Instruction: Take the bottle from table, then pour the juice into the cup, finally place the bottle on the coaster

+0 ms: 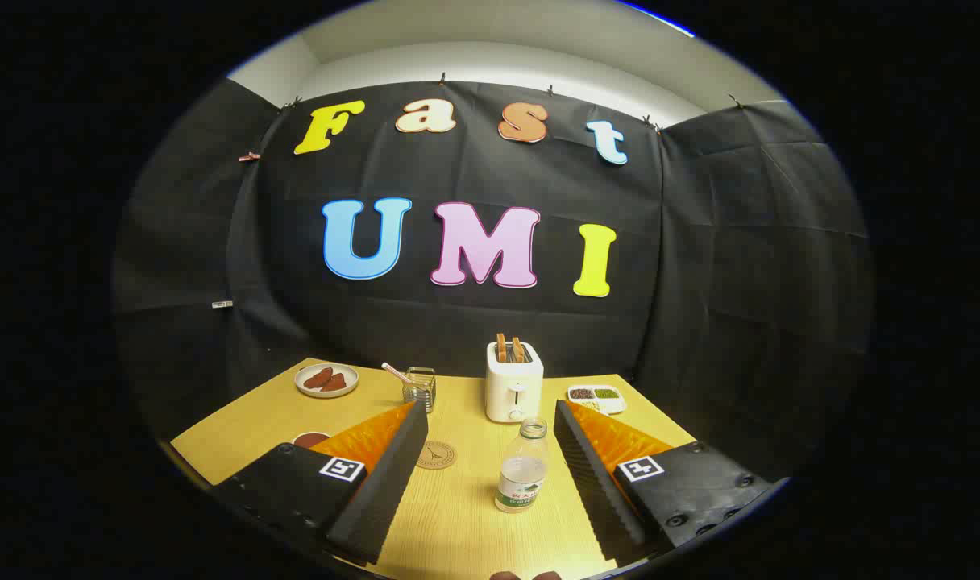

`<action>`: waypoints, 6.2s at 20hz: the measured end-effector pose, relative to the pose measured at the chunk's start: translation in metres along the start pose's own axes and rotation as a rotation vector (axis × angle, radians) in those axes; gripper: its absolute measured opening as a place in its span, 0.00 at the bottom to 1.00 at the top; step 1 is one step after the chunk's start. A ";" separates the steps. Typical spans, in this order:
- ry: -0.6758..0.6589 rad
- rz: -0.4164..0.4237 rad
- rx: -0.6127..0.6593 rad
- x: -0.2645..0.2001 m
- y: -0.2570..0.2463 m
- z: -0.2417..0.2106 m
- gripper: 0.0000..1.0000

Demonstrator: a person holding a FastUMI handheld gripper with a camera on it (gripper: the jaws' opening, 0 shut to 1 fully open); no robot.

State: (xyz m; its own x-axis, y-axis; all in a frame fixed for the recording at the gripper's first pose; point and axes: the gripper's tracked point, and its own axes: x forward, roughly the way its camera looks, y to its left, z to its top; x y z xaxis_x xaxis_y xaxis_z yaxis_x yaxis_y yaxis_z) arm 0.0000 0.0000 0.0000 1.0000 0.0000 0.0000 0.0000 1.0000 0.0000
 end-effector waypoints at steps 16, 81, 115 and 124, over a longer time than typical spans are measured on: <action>0.008 0.006 0.009 0.015 -0.012 -0.006 0.98; 0.137 0.138 -0.013 0.154 -0.037 -0.191 0.72; -0.091 0.483 -1.222 0.168 0.148 -0.135 0.71; -0.057 0.454 -1.352 0.168 0.155 -0.153 0.71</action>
State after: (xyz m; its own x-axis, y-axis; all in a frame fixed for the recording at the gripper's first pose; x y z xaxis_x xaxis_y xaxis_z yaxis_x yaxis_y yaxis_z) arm 0.1679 0.1550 -0.1529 0.9118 0.3473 -0.2192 -0.2828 0.1438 -0.9483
